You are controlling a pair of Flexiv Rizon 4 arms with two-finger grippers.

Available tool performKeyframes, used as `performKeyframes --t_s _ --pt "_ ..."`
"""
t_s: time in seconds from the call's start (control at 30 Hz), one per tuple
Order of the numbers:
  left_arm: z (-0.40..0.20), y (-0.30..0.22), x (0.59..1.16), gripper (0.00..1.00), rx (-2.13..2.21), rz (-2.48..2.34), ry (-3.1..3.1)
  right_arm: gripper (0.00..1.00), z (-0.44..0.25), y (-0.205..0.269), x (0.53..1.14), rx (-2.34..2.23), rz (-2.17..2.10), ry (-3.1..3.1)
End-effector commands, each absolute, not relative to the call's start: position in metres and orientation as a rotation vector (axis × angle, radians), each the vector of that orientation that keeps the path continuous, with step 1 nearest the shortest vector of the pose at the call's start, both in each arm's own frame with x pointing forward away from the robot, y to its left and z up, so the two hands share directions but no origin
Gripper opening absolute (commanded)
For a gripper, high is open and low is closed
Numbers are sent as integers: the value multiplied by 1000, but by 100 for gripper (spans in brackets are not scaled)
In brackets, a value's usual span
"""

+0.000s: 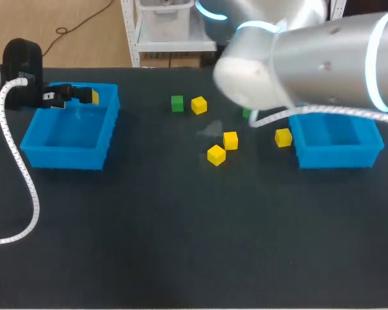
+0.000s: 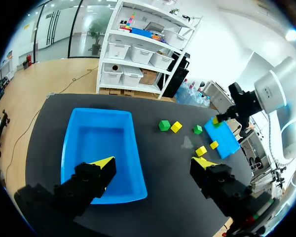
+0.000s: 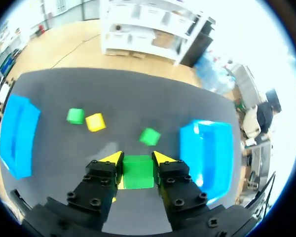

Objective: Put the green cubes in the right bin and the yellow cubes in the left bin.

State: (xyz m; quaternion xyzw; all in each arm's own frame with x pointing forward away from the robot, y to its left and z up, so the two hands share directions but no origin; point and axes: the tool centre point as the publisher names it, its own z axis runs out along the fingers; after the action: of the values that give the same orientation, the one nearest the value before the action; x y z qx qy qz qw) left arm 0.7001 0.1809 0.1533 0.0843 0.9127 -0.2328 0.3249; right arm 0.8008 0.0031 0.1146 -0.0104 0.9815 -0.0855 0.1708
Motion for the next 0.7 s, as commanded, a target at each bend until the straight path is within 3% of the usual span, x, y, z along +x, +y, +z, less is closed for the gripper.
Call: performKeyframes --t_s 0.03,0.3,0.57,0.6,0.63,0.67,0.7 --pt "151 184 700 100 228 -627 2381 0 121 -76 785 61 -231 2620" --pt "151 184 700 100 228 -627 2381 0 93 -167 777 339 -314 2667" --pt "151 184 700 100 228 -627 2381 0 71 -193 766 402 -317 2717" --pt "151 184 700 100 228 -627 2381 26 69 -194 766 401 -317 2721" --pt "151 184 700 100 228 -627 2381 36 69 -195 766 400 -319 2723" --pt "151 184 700 100 228 -627 2381 99 68 -196 767 399 -322 2725" --pt "151 184 700 100 228 -627 2381 100 68 -197 767 401 -324 2725"
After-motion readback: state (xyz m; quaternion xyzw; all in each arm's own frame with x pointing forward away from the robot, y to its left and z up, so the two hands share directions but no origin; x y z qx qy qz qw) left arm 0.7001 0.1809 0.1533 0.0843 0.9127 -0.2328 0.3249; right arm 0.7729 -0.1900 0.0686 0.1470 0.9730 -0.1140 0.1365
